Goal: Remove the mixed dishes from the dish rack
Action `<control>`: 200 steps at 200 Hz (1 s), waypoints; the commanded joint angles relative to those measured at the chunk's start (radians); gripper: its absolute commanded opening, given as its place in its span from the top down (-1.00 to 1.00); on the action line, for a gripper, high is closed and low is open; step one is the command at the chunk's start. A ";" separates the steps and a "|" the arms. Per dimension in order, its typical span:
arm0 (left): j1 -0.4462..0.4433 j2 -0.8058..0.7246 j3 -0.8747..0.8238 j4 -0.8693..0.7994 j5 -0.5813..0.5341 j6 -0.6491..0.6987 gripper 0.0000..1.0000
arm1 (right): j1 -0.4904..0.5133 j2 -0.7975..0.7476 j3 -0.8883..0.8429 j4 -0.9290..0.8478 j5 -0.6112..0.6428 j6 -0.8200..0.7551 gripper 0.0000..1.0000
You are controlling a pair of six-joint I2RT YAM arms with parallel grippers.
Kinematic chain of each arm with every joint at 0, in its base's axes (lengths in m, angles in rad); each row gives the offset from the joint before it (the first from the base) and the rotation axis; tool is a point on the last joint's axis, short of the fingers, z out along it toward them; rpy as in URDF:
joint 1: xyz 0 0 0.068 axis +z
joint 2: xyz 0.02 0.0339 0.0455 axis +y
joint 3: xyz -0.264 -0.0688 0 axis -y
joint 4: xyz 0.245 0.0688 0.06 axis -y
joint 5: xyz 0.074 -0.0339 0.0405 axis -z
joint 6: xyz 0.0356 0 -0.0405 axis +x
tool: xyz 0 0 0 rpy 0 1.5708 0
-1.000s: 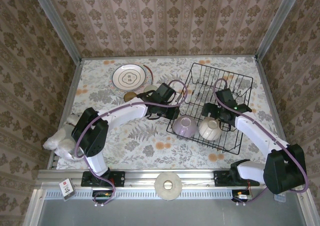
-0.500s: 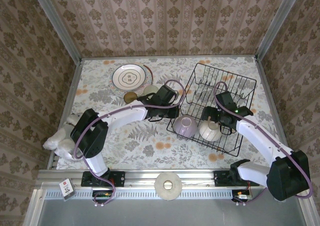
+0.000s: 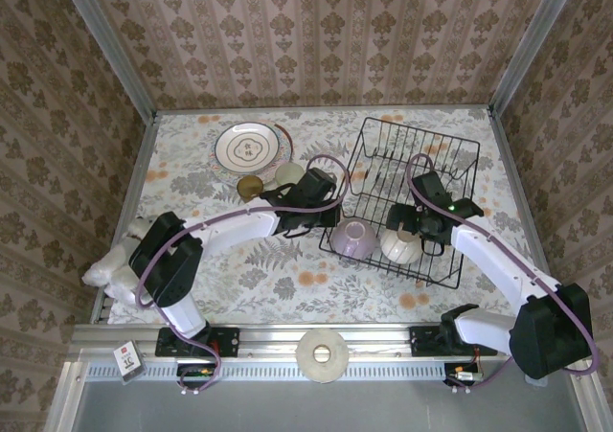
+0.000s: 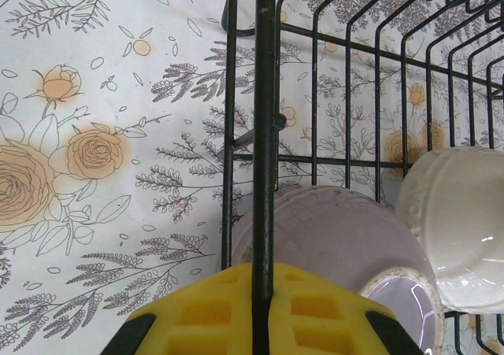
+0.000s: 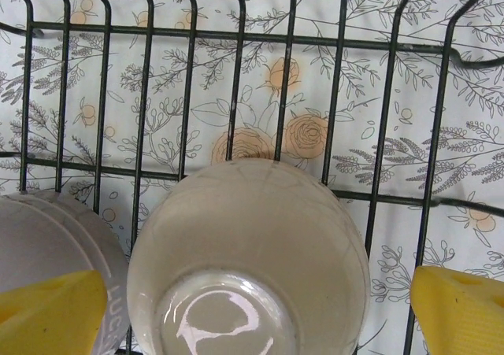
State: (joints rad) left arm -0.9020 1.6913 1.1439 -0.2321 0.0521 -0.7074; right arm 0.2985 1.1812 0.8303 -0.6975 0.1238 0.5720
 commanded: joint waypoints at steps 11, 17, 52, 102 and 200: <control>0.021 0.006 -0.033 -0.019 -0.035 -0.033 0.96 | 0.007 0.044 -0.016 -0.002 -0.040 -0.007 -1.00; 0.021 0.008 -0.034 -0.019 -0.030 -0.021 0.89 | 0.011 0.052 -0.019 0.004 -0.044 -0.005 -1.00; 0.016 -0.033 -0.023 -0.045 -0.046 0.063 0.21 | 0.020 0.065 -0.050 0.020 -0.060 0.004 -1.00; 0.008 -0.075 0.035 -0.074 -0.094 0.187 -0.26 | 0.029 0.092 -0.065 0.046 -0.043 0.015 -1.00; 0.031 -0.148 0.062 0.153 0.121 0.329 -1.00 | -0.044 0.204 0.002 0.168 0.001 -0.004 -0.78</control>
State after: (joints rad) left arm -0.8757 1.5394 1.1664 -0.1566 0.0364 -0.4210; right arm 0.2962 1.3315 0.8253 -0.5365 0.1085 0.5789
